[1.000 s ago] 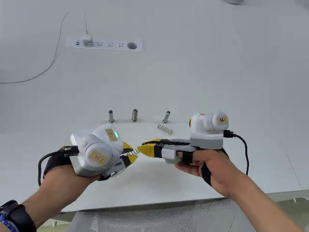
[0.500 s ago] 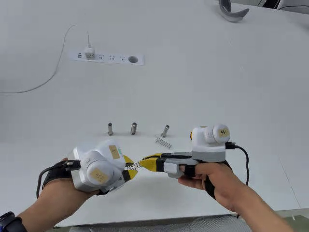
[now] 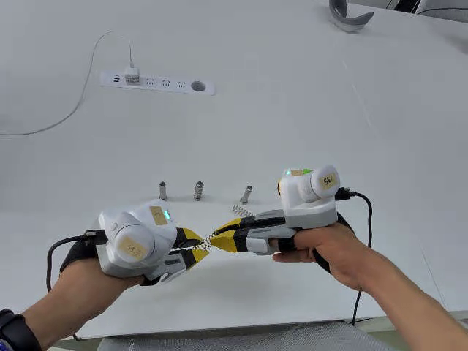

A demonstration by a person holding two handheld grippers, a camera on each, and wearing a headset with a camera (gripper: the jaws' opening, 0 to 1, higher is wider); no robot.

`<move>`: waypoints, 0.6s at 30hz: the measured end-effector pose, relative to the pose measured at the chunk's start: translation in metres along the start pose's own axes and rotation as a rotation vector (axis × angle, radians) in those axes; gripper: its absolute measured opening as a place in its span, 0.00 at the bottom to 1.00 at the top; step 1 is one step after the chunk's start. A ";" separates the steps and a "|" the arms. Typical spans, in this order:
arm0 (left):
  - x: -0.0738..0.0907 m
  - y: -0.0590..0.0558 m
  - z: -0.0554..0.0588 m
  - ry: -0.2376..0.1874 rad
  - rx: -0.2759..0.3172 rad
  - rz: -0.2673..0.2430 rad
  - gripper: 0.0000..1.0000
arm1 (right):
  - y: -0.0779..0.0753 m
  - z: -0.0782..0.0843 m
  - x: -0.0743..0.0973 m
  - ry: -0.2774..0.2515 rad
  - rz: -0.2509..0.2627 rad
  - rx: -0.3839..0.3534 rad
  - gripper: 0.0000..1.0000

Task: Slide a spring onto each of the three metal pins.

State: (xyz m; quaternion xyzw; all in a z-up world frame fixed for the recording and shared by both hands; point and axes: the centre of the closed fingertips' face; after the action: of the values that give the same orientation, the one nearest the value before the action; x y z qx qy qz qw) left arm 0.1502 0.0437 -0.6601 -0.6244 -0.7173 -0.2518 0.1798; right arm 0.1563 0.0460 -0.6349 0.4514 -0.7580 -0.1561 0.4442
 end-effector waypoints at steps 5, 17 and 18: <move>0.000 0.003 -0.007 -0.035 0.010 0.006 0.09 | 0.003 -0.006 0.004 0.039 0.010 0.070 0.12; -0.002 0.003 -0.024 -0.096 0.001 0.024 0.09 | 0.005 -0.006 0.014 0.166 0.037 0.240 0.13; -0.002 0.003 -0.026 -0.101 0.001 0.026 0.09 | 0.005 -0.005 0.015 0.172 0.037 0.250 0.13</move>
State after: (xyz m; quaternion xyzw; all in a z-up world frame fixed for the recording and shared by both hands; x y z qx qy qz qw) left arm 0.1521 0.0275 -0.6398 -0.6455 -0.7174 -0.2172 0.1468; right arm 0.1553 0.0371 -0.6210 0.5007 -0.7390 -0.0133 0.4505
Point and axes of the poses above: the centre of the closed fingertips' face, and the gripper's own axes: x roughly backward along the fingers, y roughly to its left, z roughly out of its underside, and after that the axes turned 14 degrees about -x, right-handed
